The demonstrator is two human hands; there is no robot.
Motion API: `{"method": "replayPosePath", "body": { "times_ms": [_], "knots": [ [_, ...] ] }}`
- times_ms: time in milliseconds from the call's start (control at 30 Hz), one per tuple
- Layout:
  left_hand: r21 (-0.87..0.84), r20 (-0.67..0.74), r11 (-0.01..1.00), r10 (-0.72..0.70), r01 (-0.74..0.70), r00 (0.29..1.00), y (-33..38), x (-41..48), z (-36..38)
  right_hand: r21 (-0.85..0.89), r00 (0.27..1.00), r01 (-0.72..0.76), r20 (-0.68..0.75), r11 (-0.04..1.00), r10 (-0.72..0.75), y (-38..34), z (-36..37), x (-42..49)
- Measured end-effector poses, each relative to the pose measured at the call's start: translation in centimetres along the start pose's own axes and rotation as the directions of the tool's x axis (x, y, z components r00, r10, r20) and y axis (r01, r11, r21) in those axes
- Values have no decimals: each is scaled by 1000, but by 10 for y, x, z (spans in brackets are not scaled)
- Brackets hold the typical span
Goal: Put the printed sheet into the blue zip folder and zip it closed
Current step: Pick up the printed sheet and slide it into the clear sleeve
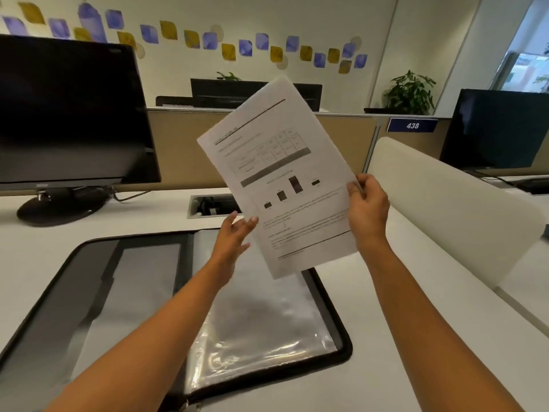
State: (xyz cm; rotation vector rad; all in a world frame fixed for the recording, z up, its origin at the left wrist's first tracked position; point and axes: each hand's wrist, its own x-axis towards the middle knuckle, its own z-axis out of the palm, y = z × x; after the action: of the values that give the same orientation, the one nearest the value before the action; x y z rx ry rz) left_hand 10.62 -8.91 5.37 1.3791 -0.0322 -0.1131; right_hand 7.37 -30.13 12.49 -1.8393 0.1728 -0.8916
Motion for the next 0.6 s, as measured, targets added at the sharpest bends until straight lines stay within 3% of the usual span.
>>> {"method": "replayPosePath", "body": {
  "times_ms": [100, 233, 467, 600],
  "knots": [
    [-88, 101, 992, 103, -94, 990, 15, -11, -22, 168, 992, -76, 109, 983, 59, 0, 20, -20],
    [-83, -38, 985, 151, -154, 988, 23, -17, -49, 271, 964, -171, 247, 947, 104, 13, 42, -49],
    [162, -73, 965, 220, -206, 973, 11, -33, -75, 327, 881, -353, 431, 877, 194, 31, 60, -81],
    [142, -63, 980, 149, -139, 987, -10, -39, -80, 305, 838, -436, 481, 847, 259, 43, 66, -93]
  ]
}}
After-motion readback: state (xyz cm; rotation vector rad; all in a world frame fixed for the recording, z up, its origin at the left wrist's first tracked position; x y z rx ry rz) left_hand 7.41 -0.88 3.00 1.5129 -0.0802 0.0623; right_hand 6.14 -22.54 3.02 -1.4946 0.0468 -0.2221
